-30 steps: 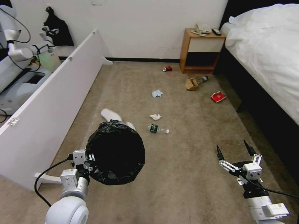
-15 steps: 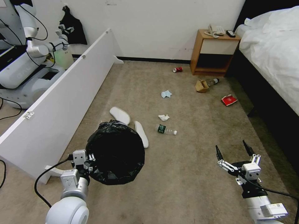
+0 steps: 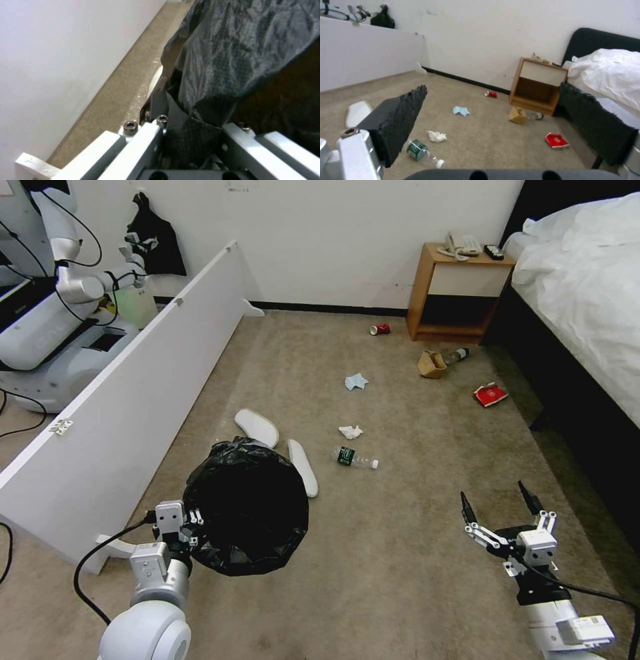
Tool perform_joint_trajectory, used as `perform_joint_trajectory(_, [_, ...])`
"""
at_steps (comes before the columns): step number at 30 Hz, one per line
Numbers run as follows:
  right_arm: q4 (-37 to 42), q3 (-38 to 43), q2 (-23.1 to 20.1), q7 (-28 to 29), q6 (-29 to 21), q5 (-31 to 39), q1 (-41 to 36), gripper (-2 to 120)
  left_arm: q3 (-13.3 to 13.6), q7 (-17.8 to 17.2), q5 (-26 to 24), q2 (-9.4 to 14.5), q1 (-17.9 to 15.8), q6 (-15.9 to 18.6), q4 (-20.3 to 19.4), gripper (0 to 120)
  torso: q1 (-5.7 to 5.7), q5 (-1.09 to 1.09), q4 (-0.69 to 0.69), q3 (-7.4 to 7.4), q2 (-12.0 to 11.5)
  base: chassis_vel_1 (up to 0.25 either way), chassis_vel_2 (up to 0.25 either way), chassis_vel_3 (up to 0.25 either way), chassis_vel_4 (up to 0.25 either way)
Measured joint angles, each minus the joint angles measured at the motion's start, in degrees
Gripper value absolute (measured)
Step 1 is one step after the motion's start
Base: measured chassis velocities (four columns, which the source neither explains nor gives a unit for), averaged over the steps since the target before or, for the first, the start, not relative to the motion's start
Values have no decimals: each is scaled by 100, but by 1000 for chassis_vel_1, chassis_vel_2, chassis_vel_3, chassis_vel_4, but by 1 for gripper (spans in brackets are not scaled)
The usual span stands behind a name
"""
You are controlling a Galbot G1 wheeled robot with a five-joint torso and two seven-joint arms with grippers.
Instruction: Pick up the trash bin, then pick up the garbage from the floor and place it into the trash bin.
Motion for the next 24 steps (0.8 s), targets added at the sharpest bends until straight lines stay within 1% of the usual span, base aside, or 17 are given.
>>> perform_joint_trajectory(19, [26,17,20,-9,-10,-15,-5,100,-1,33,-54,-19,46,96,-34,1,0,0,0,0,0,0,0,0,0])
perform_joint_trajectory(24, [34,18,32,-20,-10,-19,-16,100,-4,37,-33,-26,53,96,-34,1,0,0,2,0,0,63,63,58,61])
